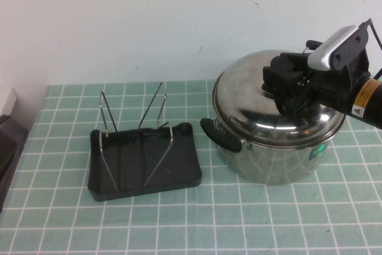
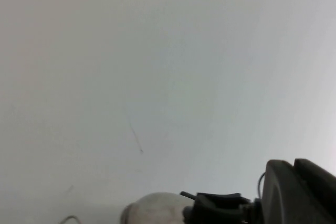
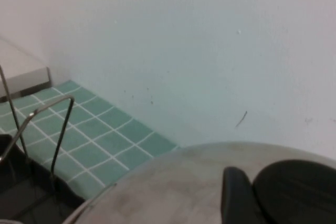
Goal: Put pot lid on rack
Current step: Open the pot, then hand over the pot lid
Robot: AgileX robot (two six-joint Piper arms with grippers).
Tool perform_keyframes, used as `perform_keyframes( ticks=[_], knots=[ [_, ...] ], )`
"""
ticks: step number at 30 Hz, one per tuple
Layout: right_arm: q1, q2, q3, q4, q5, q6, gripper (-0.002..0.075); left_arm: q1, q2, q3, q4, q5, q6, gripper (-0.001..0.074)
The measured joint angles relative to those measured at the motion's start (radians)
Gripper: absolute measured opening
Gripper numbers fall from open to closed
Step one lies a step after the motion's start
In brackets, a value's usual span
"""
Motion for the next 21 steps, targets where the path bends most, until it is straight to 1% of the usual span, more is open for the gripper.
perform_keyframes(
  ticks=[2,3,5,7,9,11,13,16,21],
  knots=[
    [0.0,-0.019,0.0,-0.002,-0.002,-0.012,0.0349,0.0,0.0,0.0,0.0,-0.015,-0.091,0.0013],
    [0.0,-0.036,0.0,-0.004,-0.002,-0.022,0.0349,0.0,0.0,0.0,0.0,-0.026,-0.132,0.0036],
    [0.0,-0.079,0.0,-0.004,-0.006,-0.037,0.0349,0.0,0.0,0.0,0.0,-0.061,-0.234,0.012],
    [0.0,-0.137,0.0,-0.006,-0.04,-0.042,0.0349,0.0,0.0,0.0,-0.002,-0.096,-0.362,0.0239],
    [0.005,-0.191,0.0,-0.011,-0.104,-0.042,0.0349,0.0,0.0,0.0,-0.002,-0.119,-0.532,0.039],
    [0.033,-0.246,0.0,-0.023,-0.157,-0.032,0.0349,0.0,0.0,0.0,0.019,-0.127,-0.693,0.0505],
    [0.082,-0.301,0.0,-0.048,-0.186,0.002,0.0349,0.0,0.0,0.0,0.056,-0.13,-0.835,0.0581],
    [0.206,-0.353,0.0,-0.097,-0.193,0.035,0.0349,0.0,0.0,0.0,0.107,-0.138,-0.927,0.0617],
    [0.434,-0.359,0.0,-0.096,-0.175,0.05,0.0349,0.0,0.0,0.0,0.143,-0.162,-0.96,0.0629]
  ],
)
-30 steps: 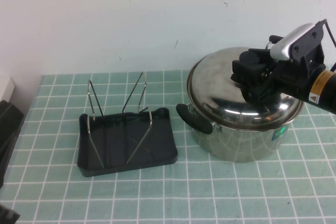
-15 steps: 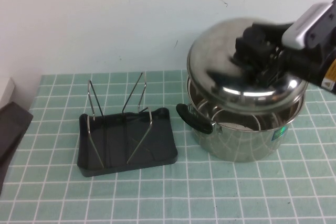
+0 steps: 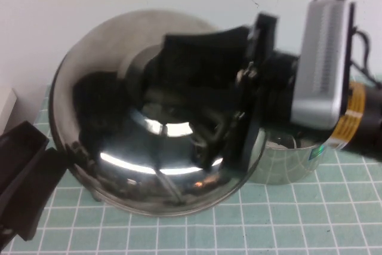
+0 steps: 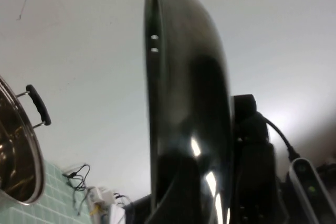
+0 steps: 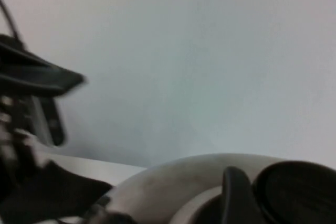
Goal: Put pot lid on rack
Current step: Hand over the pot lid
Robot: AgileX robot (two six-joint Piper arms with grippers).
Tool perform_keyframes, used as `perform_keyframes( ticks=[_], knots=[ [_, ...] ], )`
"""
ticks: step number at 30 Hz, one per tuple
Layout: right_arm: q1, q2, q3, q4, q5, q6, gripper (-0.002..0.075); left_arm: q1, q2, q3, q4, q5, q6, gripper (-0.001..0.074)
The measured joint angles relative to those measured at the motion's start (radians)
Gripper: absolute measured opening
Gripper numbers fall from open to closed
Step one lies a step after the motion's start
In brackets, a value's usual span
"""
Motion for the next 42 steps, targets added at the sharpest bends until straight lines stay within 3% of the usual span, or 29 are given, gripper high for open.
perform_keyframes(
  ticks=[4,9,14,21,26,42],
  knots=[
    [0.108,0.0,0.0,0.092,0.06,-0.015,0.0351,0.002,-0.003,0.0,0.038,0.014,-0.003,0.063],
    [0.17,0.0,0.0,0.165,0.078,-0.03,0.0337,0.006,-0.003,0.0,0.088,0.024,-0.013,0.063],
    [0.197,0.009,0.002,0.186,0.076,-0.097,0.0331,0.006,-0.002,0.0,0.094,-0.041,-0.058,0.063],
    [0.204,0.009,-0.005,0.398,0.073,-0.269,0.033,0.006,-0.002,0.0,0.109,-0.094,-0.098,0.063],
    [0.196,0.009,-0.037,0.431,0.097,-0.294,0.033,0.006,-0.001,0.0,0.128,-0.108,-0.096,0.063],
    [0.194,0.009,-0.06,0.206,0.129,0.214,0.0329,0.006,-0.001,0.0,0.135,0.029,0.014,0.063]
  ],
)
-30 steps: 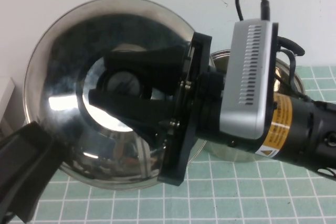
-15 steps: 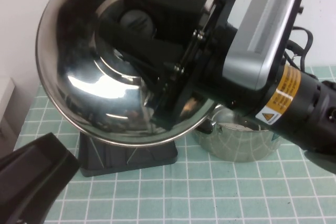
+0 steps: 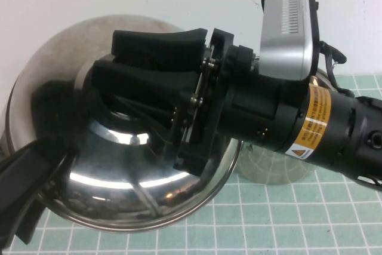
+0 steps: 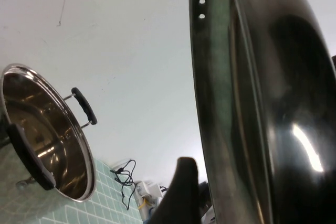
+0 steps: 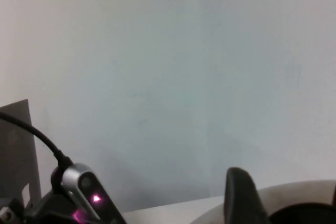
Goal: Put pot lid on rack
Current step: Hand over the pot lid, then place the pot lid on the pot rack
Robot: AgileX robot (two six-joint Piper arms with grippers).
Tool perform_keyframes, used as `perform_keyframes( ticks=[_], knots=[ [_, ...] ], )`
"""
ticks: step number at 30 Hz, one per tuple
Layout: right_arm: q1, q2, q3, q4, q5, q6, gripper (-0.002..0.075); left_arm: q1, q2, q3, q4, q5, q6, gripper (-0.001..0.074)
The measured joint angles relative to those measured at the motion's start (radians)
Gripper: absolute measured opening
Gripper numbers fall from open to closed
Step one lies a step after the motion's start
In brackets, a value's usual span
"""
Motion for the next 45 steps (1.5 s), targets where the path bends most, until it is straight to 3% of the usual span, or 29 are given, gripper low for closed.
perform_keyframes(
  ticks=[10,13,18,24,26,28,31,37,41,43,45],
  knots=[
    [0.001,0.002,-0.001,-0.045,-0.025,0.047,0.0329,0.0,0.0,0.0,-0.032,0.008,0.034,0.0617],
    [0.001,0.015,-0.001,-0.074,-0.06,0.054,0.0329,0.0,0.0,0.0,-0.043,-0.002,0.046,0.0519],
    [0.002,0.033,-0.001,-0.084,-0.077,0.059,0.0329,0.0,0.0,-0.005,-0.078,-0.046,0.072,0.0211],
    [0.002,0.037,-0.001,-0.084,-0.089,0.074,0.0332,0.0,-0.004,-0.007,-0.088,-0.057,0.084,0.0183],
    [0.002,0.037,-0.001,-0.077,-0.1,0.068,0.0374,0.0,-0.004,-0.007,-0.093,-0.071,0.084,0.0156],
    [0.002,0.037,-0.001,-0.061,-0.144,0.058,0.0463,0.0,-0.004,-0.007,-0.086,-0.072,0.094,0.0095],
    [0.002,0.032,-0.008,-0.034,-0.212,0.023,0.0596,0.0,0.003,-0.005,-0.112,-0.057,0.11,0.0096],
    [-0.032,-0.022,-0.007,-0.01,-0.228,-0.01,0.0647,0.0,0.033,-0.055,-0.122,-0.038,0.163,0.0096],
    [-0.07,-0.1,-0.007,-0.024,-0.23,-0.064,0.0594,0.0,0.126,-0.155,-0.021,-0.022,0.183,0.0096],
    [-0.09,-0.151,-0.007,-0.065,-0.216,-0.087,0.048,0.0,0.19,-0.229,0.079,-0.02,0.168,0.0096],
    [-0.105,-0.213,-0.007,-0.136,-0.144,-0.09,0.0316,0.0,0.269,-0.306,0.197,-0.031,0.137,0.0096]
  ],
)
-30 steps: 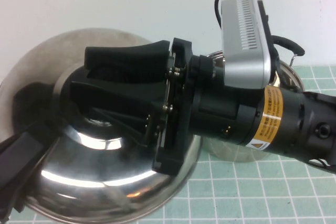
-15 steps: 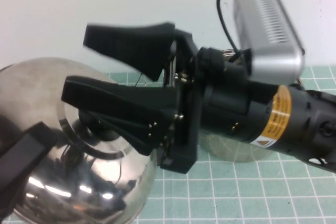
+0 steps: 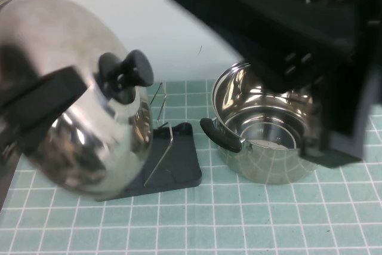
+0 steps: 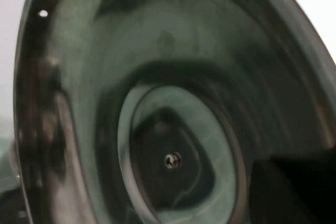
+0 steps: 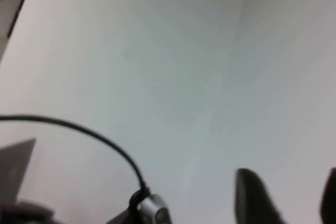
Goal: Put pot lid on rack
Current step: Place the pot lid on the pot rack
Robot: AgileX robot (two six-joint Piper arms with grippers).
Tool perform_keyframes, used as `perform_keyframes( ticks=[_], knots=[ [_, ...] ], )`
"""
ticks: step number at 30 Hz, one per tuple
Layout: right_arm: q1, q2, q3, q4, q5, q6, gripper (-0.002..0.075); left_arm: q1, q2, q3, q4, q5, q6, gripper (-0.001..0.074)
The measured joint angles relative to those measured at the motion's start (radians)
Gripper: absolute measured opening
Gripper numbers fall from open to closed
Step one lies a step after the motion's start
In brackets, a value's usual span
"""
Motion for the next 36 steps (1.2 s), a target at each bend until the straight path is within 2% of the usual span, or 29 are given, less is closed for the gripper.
perform_keyframes(
  ticks=[1,2,4,8,11,15,23,36],
  knots=[
    [-0.004,-0.038,0.0,-0.041,0.063,0.0,0.0212,-0.002,0.043,-0.045,0.068,-0.006,-0.015,0.0096],
    [-0.004,-0.078,0.0,-0.082,0.144,0.011,0.0139,-0.002,0.086,-0.087,0.139,-0.007,-0.026,0.0096],
    [-0.005,-0.151,0.0,-0.175,0.315,0.054,0.0066,-0.002,0.156,-0.15,0.254,-0.003,-0.035,0.0096],
    [-0.006,-0.299,0.005,-0.474,0.69,0.291,0.0015,-0.014,0.276,-0.219,0.316,0.04,-0.026,0.0096],
    [-0.006,-0.388,0.043,-0.695,0.864,0.478,0.0008,-0.06,0.36,-0.233,0.32,0.086,-0.004,0.0096],
    [-0.006,-0.476,0.113,-0.858,0.936,0.636,0.0006,-0.157,0.454,-0.233,0.322,0.185,0.048,0.0096],
    [-0.006,-0.527,0.232,-0.896,0.965,0.733,0.0006,-0.319,0.521,-0.233,0.31,0.458,0.151,0.0096],
    [-0.006,-0.527,0.248,-0.9,0.969,0.742,0.0006,-0.346,0.684,-0.235,0.301,0.475,0.258,0.0096]
  ],
)
